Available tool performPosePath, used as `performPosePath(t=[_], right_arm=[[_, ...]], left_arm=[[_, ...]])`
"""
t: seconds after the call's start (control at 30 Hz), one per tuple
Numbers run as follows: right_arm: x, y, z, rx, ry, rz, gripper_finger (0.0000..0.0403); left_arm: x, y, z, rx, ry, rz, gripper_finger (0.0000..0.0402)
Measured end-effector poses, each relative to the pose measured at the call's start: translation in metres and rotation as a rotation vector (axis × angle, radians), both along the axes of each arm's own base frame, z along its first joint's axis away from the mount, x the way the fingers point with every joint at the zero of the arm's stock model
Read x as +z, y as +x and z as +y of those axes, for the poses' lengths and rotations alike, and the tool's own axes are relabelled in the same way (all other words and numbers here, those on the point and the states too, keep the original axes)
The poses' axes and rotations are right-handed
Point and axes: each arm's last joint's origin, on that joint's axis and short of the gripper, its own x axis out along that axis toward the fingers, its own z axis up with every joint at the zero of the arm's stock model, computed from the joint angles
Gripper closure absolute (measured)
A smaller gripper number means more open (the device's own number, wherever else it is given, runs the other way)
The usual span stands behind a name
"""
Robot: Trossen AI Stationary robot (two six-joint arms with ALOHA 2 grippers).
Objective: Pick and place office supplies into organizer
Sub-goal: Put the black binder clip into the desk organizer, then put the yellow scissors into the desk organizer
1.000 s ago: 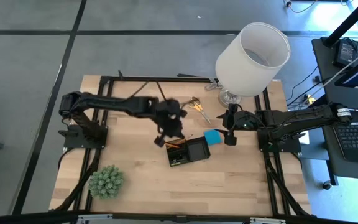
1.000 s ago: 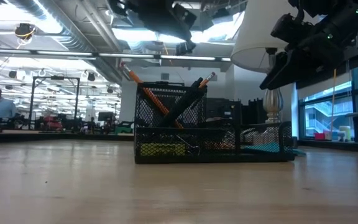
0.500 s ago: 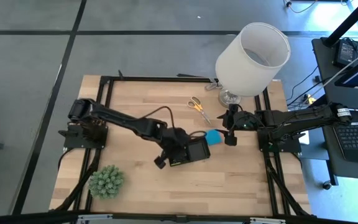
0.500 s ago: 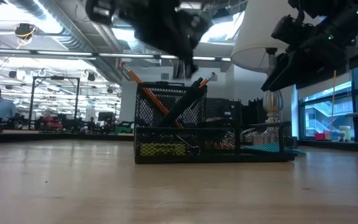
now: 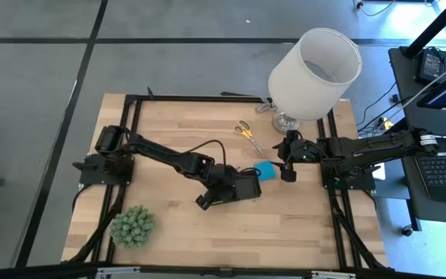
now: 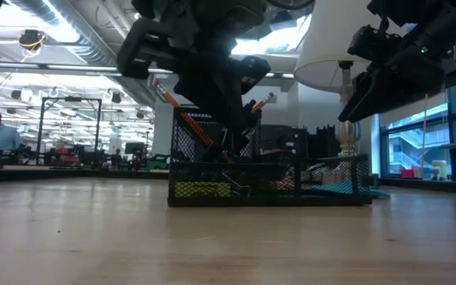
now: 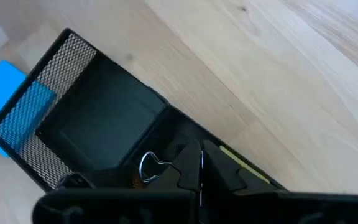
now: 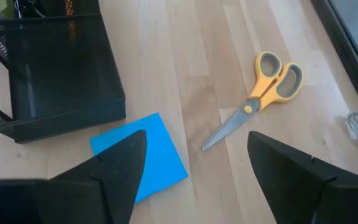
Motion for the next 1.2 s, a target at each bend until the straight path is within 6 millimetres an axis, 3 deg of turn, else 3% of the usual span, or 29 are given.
performPosePath(t=[0.73, 1.2], right_arm=[[0.0000, 0.0000, 0.0000, 0.001, -0.002, 0.001, 0.0122], [-0.0001, 0.0000, 0.0000, -0.001, 0.000, 0.000, 0.0122]], left_arm=[[0.0003, -0.0001, 0.0000, 0.035, -0.020, 0.008, 0.0398], [0.0016, 0.0002, 0.0016, 0.077, 0.027, -0.006, 0.0359]])
